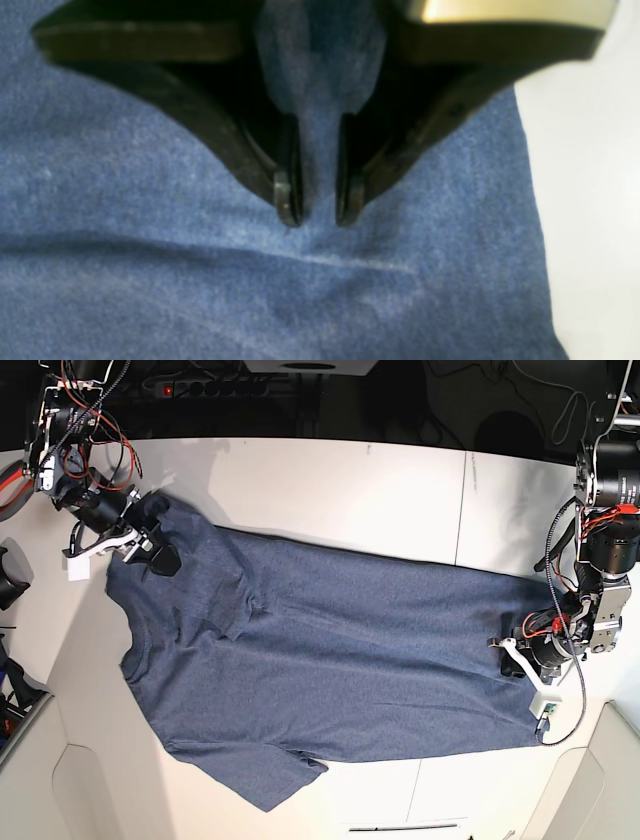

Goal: Layout the t-shirt on the table in an organized manner, then fold the t-shirt properly
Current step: 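Regrasp the shirt shoulder with the right gripper near the collar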

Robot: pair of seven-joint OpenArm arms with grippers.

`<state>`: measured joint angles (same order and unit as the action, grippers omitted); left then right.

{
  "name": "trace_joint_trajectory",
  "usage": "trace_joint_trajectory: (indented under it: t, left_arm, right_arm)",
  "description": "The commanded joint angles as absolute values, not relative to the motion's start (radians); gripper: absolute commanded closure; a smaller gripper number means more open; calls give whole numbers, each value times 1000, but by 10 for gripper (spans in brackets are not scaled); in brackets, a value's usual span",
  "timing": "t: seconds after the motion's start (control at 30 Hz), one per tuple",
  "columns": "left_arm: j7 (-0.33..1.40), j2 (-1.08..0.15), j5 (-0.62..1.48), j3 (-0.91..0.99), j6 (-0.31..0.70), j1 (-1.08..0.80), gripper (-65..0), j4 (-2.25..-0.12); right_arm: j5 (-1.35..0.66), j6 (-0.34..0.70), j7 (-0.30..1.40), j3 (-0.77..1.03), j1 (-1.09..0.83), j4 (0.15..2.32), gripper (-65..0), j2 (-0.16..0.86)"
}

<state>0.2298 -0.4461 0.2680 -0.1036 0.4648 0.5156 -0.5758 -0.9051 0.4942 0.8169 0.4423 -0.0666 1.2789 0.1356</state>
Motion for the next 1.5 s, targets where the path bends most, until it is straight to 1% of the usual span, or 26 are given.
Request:
trace_joint_trajectory:
  t: [0.0, 0.2, 0.4, 0.43, 0.53, 0.63, 0.83, 0.9, 0.97, 1.03, 1.13, 1.17, 1.27, 1.33, 1.47]
  left_arm:
    - [206, -463, 277, -100, 468, 546, -151, -590]
    - [206, -463, 277, -100, 468, 546, -151, -590]
    - [206, -463, 277, -100, 468, 545, -151, -590]
    - [206, -463, 277, -100, 468, 545, -151, -590]
    - [206, -463, 277, -100, 468, 546, -151, -590]
    - [206, -463, 277, -100, 468, 545, -151, -590]
    - [207, -463, 278, -100, 468, 545, -151, -590]
    - [206, -464, 279, -99, 467, 546, -151, -590]
    - [205, -466, 300, -96, 427, 545, -151, -599]
    - [197, -468, 313, -81, 361, 542, -151, -617]
    - [183, -470, 294, -29, 321, 540, -152, -650]
    - [183, -472, 285, -9, 323, 540, -158, -659]
    - [184, -472, 252, 17, 376, 543, -278, -665]
    - [196, -472, 237, 16, 410, 542, -291, -664]
    - [204, -472, 235, 14, 415, 540, -291, -638]
  right_arm:
    - [-928, 514, 814, 440, -56, 1297, -323, 146]
    - [-928, 513, 850, 412, -57, 1297, -323, 146]
    - [-926, 509, 850, 401, -58, 1297, -321, 136]
    - [-927, 509, 849, 400, -58, 1297, -290, 131]
    - [-923, 515, 845, 401, -57, 1297, -125, 114]
    - [-918, 520, 838, 401, -51, 1297, 0, 98]
    - [-913, 526, 838, 401, -1, 1297, 0, 94]
    - [-914, 566, 838, 401, 15, 1298, 0, 94]
    - [-914, 574, 839, 400, 25, 1301, 0, 94]
    - [-913, 574, 841, 399, 27, 1314, 0, 94]
    - [-913, 583, 868, 399, 23, 1341, 0, 94]
    - [-912, 583, 870, 399, 19, 1352, 0, 94]
    - [-904, 583, 868, 399, 19, 1374, 0, 94]
    - [-905, 583, 868, 399, 20, 1382, 0, 94]
    - [-905, 583, 868, 399, 19, 1384, 0, 94]
